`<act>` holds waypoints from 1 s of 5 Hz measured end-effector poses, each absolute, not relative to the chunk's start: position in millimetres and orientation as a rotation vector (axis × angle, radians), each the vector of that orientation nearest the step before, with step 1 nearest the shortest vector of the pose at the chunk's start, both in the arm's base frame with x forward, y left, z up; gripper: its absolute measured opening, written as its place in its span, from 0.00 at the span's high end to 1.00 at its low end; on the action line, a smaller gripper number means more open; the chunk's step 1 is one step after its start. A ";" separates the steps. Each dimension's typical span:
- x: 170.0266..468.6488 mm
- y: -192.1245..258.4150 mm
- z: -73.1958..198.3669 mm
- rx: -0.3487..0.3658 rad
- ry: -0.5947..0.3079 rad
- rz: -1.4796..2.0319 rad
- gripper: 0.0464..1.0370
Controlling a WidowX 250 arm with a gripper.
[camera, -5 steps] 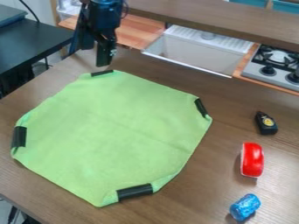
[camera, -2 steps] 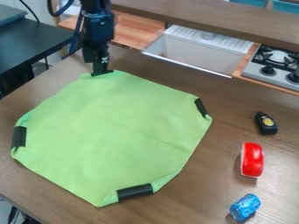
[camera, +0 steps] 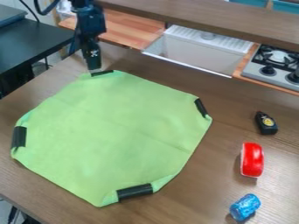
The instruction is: Fold cloth from the top left to the bottom right
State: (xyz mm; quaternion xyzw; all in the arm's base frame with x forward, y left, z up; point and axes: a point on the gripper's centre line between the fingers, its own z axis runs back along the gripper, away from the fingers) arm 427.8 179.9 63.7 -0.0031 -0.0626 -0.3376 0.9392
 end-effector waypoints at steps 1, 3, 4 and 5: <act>429.3 174.6 47.0 -0.025 -0.180 -0.757 0.04; 434.2 175.9 45.1 -0.021 -0.239 -0.787 0.04; 445.2 174.9 46.7 -0.019 -0.244 -0.768 0.04; 455.6 165.6 38.6 -0.041 -0.223 -0.754 0.04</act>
